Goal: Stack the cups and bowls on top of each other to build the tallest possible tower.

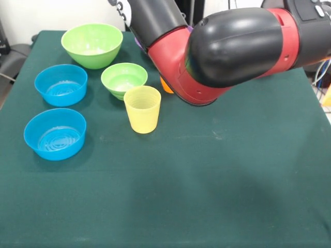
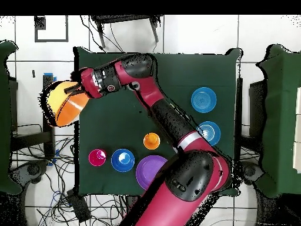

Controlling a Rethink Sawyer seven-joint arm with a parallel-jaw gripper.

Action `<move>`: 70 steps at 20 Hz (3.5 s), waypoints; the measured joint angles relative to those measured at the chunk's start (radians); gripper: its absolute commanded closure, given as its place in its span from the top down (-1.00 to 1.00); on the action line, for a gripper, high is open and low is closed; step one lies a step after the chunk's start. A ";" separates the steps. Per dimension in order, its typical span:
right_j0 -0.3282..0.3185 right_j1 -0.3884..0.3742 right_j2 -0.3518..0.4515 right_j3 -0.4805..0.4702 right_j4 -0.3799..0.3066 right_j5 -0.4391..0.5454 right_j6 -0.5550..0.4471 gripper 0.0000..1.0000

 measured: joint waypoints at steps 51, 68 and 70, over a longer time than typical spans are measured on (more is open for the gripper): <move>-0.164 -0.005 0.115 0.400 0.311 0.030 0.024 -1.00; -0.106 0.027 0.029 0.314 0.154 -0.093 0.024 -1.00; -0.106 0.033 0.027 0.304 0.145 -0.101 0.024 -1.00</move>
